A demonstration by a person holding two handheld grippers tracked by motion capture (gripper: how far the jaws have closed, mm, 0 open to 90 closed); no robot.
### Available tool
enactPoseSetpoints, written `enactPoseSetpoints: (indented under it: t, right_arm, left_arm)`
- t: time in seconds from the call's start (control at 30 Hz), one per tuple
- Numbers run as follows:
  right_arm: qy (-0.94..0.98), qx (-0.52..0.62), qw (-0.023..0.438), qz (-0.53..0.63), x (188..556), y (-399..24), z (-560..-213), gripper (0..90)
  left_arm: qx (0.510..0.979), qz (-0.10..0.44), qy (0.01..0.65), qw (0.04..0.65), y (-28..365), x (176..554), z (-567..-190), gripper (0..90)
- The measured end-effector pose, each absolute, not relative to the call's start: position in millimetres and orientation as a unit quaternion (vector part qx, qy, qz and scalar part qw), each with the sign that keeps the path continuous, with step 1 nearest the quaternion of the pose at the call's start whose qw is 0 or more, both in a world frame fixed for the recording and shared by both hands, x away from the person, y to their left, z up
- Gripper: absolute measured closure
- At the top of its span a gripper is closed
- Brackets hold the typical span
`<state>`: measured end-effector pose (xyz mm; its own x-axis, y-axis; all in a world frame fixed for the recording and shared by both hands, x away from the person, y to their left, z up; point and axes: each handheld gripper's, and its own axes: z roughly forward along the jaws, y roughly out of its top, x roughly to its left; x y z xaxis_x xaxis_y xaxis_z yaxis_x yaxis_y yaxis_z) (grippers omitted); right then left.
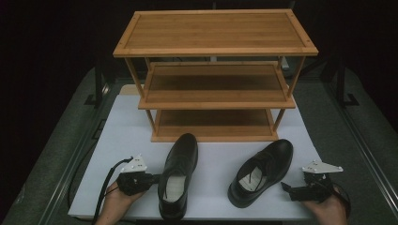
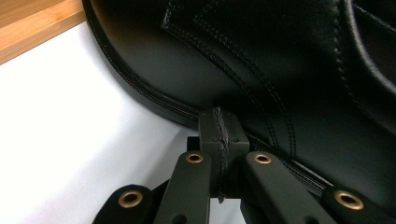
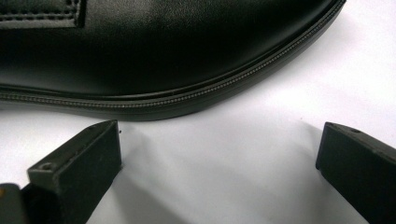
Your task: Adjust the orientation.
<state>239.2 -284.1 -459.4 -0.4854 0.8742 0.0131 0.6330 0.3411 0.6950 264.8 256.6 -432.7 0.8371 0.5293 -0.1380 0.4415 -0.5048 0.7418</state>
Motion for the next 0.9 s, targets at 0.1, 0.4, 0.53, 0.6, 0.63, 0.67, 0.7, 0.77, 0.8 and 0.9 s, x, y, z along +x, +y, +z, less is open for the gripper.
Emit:
enactPoseSetpoints:
  t: [0.1,0.4,0.53,0.6,0.63,0.67,0.7,0.77,0.8,0.9]
  right_arm:
    - [0.797,0.474,0.184,0.326,239,-284,-459,0.0]
    - [0.797,0.474,0.184,0.325,239,-284,-459,0.0]
    - [0.797,0.475,0.183,0.325,239,-284,-459,0.0]
    - [0.797,0.475,0.183,0.325,239,-284,-459,0.0]
    - [0.797,0.475,0.183,0.325,239,-284,-459,0.0]
    - [0.797,0.475,0.183,0.325,239,-284,-459,0.0]
    - [0.797,0.474,0.183,0.326,239,-284,-459,0.0]
    - [0.797,0.474,0.183,0.325,239,-284,-459,0.0]
    - [0.797,0.474,0.183,0.325,239,-284,-459,0.0]
    - [0.797,0.474,0.184,0.326,239,-284,-459,0.0]
  left_arm:
    - [0.869,0.045,0.269,0.414,247,263,-433,90.0]
    - [0.874,0.041,0.250,0.415,222,269,-434,90.0]
    - [0.872,0.046,0.253,0.416,216,273,-434,90.0]
    - [0.873,0.045,0.252,0.415,216,273,-434,90.0]
    - [0.873,0.046,0.252,0.415,215,272,-434,90.0]
    - [0.873,0.046,0.251,0.416,215,272,-434,90.0]
    - [0.873,0.045,0.250,0.415,214,271,-434,90.0]
    - [0.875,0.046,0.246,0.414,212,269,-434,90.0]
    - [0.876,0.046,0.245,0.414,212,269,-434,90.0]
    - [0.876,0.047,0.244,0.413,213,268,-434,90.0]
